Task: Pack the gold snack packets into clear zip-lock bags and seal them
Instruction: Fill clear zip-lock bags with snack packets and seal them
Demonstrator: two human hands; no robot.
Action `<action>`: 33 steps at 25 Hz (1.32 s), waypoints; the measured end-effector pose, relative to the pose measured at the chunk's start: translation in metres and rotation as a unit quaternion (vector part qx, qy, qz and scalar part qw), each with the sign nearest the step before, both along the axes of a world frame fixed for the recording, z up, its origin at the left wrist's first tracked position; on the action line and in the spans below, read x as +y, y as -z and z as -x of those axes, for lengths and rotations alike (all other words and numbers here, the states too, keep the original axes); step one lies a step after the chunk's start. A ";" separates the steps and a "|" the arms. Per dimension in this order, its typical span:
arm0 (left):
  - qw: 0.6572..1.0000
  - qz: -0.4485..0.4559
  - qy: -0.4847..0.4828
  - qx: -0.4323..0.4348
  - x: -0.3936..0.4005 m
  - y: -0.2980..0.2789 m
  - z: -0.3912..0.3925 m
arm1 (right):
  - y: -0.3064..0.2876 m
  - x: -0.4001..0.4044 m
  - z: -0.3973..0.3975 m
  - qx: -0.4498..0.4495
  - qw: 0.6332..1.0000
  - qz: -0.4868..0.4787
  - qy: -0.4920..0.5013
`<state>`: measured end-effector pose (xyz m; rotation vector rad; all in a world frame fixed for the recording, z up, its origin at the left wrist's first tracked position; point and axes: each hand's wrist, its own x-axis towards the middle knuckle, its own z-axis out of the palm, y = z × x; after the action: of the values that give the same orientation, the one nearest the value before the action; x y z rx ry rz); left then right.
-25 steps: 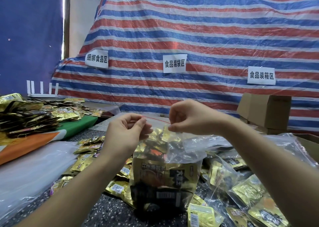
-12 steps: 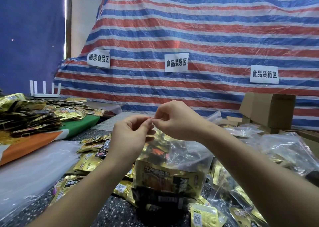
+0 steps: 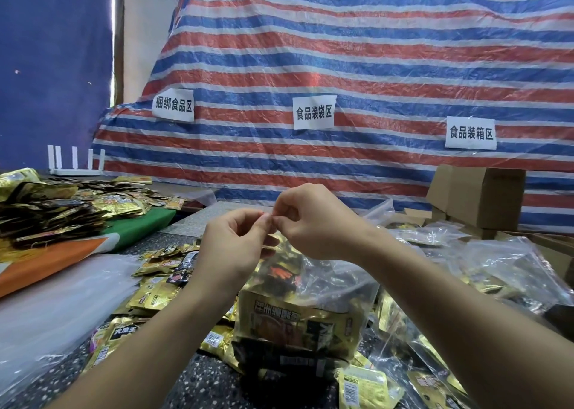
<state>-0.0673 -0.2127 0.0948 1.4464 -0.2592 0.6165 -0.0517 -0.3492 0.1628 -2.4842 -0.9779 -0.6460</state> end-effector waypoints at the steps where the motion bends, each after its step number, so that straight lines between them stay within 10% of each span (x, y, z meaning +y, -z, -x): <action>1: 1.000 -0.005 -0.001 -0.001 0.000 0.000 0.000 | 0.001 -0.001 0.000 0.000 1.000 0.002 0.000; 33: 0.987 -0.039 -0.125 -0.091 -0.015 -0.016 -0.002 | -0.012 -0.011 0.010 0.015 0.997 -0.065 0.032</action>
<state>-0.0649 -0.2281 0.1107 1.5114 -0.2474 0.9538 -0.0615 -0.3597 0.1747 -2.4116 -0.8214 -0.6673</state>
